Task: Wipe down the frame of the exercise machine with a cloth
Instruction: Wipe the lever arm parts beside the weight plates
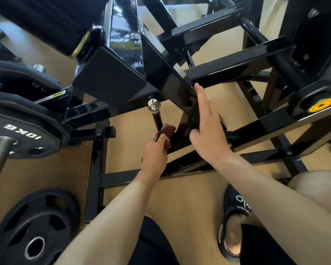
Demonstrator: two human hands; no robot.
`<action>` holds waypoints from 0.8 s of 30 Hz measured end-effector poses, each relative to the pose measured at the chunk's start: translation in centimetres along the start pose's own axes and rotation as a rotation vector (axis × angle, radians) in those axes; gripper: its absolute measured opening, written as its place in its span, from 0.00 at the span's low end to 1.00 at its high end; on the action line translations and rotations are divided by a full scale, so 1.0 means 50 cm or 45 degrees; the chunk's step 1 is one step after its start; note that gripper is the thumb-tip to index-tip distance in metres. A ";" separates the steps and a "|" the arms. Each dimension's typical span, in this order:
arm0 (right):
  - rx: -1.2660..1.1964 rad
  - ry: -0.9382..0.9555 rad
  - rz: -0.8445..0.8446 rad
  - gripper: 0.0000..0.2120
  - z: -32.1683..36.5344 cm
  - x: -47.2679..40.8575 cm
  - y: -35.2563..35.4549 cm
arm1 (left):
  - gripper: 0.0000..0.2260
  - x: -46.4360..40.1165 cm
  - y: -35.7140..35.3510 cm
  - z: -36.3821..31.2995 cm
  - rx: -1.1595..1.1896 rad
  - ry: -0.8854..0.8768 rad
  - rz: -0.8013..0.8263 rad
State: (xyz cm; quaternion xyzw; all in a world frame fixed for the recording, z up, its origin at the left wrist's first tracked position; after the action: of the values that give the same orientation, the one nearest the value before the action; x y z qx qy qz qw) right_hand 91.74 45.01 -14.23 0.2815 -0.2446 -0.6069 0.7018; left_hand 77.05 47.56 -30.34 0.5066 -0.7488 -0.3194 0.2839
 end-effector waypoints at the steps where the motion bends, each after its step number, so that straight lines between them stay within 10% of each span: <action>1: 0.006 0.004 0.015 0.46 0.000 0.000 0.001 | 0.17 0.001 -0.002 0.002 -0.041 0.009 0.008; 9: 0.014 0.019 0.114 0.48 -0.004 0.004 0.009 | 0.27 -0.001 0.010 0.061 -0.688 -0.180 0.264; 18: 0.013 0.020 0.011 0.46 0.001 0.001 0.000 | 0.17 0.022 0.001 -0.064 0.063 -0.297 0.024; 24: 0.059 0.030 0.021 0.46 0.003 0.005 0.002 | 0.13 0.021 0.012 0.013 -0.050 -0.036 -0.027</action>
State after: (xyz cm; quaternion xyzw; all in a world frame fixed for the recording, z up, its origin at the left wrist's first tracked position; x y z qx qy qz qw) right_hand 91.74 44.76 -14.07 0.3027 -0.2526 -0.5921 0.7028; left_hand 75.86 46.85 -30.16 0.5044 -0.7410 -0.3440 0.2796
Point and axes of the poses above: each hand's wrist, its own x-axis away from the middle knuckle, its own y-axis out of the back of the hand, z = x × y, the point moved 7 cm from there along -x, towards the middle knuckle, and after that the axes turned 15 degrees about z, right-handed, at the moved point
